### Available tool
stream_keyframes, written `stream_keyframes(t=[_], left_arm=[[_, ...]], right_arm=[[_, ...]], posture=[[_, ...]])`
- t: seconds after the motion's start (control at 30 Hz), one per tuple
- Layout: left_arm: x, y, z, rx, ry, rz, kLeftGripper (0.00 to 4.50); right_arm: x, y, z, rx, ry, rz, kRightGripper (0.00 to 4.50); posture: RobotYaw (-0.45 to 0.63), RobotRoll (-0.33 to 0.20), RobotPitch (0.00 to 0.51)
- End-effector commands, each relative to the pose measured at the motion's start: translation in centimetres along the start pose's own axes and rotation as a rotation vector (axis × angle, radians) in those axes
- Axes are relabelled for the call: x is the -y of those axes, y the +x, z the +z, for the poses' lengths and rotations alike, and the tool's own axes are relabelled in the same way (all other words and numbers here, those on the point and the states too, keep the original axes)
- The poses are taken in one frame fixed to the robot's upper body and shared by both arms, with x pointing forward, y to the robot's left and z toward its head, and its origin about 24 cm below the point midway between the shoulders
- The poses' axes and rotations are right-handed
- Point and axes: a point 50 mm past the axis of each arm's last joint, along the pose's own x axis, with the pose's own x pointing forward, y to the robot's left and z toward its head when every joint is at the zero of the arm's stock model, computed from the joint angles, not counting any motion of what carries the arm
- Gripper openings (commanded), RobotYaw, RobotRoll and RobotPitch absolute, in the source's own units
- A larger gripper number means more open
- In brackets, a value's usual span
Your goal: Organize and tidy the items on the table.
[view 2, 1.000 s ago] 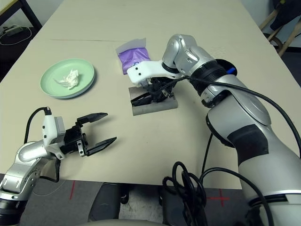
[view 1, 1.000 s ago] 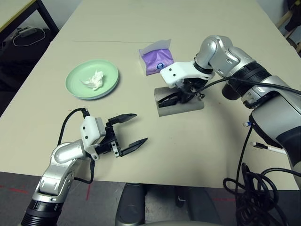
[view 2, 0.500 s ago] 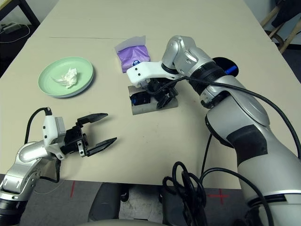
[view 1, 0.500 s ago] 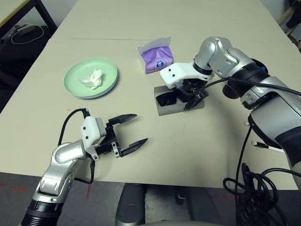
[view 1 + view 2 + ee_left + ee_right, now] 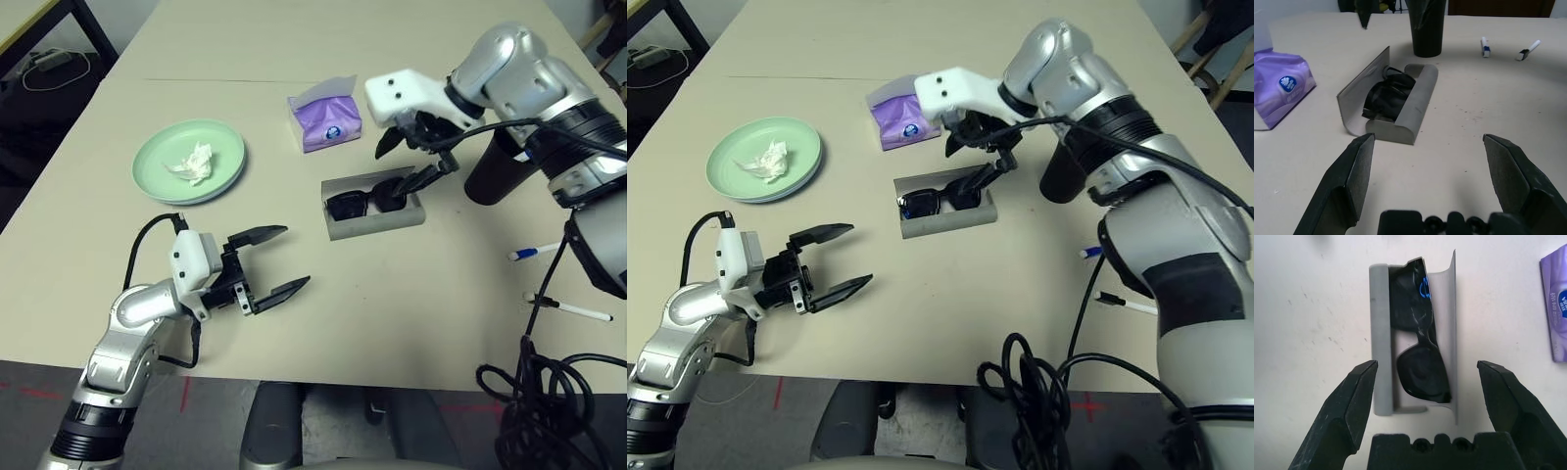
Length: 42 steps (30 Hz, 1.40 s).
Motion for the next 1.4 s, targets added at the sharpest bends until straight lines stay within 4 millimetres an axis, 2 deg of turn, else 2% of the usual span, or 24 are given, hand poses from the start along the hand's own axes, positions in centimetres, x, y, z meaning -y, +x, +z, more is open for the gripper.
stream_keyframes(t=[0.03, 0.13, 0.23, 0.37, 0.47, 0.63, 0.8, 0.9, 1.03, 1.17, 1.4], left_arm=[[-0.1, 0.4, -0.1, 0.003, -0.01, -0.003, 4.5], [-0.6, 0.6, 0.0, 0.011, -0.012, 0.018, 4.5], [-1.0, 0.8, 0.1, 0.022, -0.024, 0.052, 4.5], [-1.7, 1.1, 0.3, 0.022, -0.047, 0.11, 4.5], [-2.1, 1.3, 0.4, 0.021, -0.054, 0.145, 4.5], [-3.5, 2.0, 0.6, 0.022, -0.11, 0.277, 4.5], [-4.1, 2.6, 1.0, 0.067, -0.148, 0.362, 4.5], [-4.5, 2.8, 1.1, 0.099, -0.187, 0.419, 4.5], [-4.8, 3.2, 1.0, 0.125, -0.249, 0.506, 4.5], [-4.5, 3.6, 0.5, 0.068, -0.317, 0.514, 4.5], [-4.3, 4.4, -0.2, -0.075, -0.371, 0.542, 4.5]], right_arm=[[-1.1, -0.1, 0.0, 0.113, 0.078, -0.005, 4.48], [-2.1, 0.4, -0.3, 0.184, 0.149, -0.025, 4.48], [-3.9, 1.4, -1.6, 0.283, 0.263, -0.065, 4.48], [-6.0, 2.5, -3.0, 0.415, 0.376, -0.186, 4.48], [-7.0, 2.8, -3.2, 0.496, 0.401, -0.267, 4.48], [-10.1, 3.5, -4.8, 0.654, 0.536, -0.359, 4.48], [-11.8, 4.5, -7.1, 0.65, 0.675, -0.444, 4.48], [-12.6, 4.9, -8.6, 0.677, 0.729, -0.572, 4.48], [-14.3, 5.8, -10.5, 0.637, 0.801, -0.615, 4.48], [-15.6, 6.2, -11.7, 0.617, 0.847, -0.65, 4.48], [-17.3, 6.5, -12.6, 0.606, 0.891, -0.68, 4.48]], posture=[[0.14, 0.0, 0.189], [0.13, 0.0, 0.18], [0.12, 0.0, 0.17], [0.11, 0.0, 0.155], [0.11, 0.0, 0.152], [0.09, 0.0, 0.128], [0.07, 0.0, 0.108], [0.06, 0.0, 0.098], [0.04, 0.0, 0.097], [0.03, 0.0, 0.1], [0.01, 0.0, 0.106]])
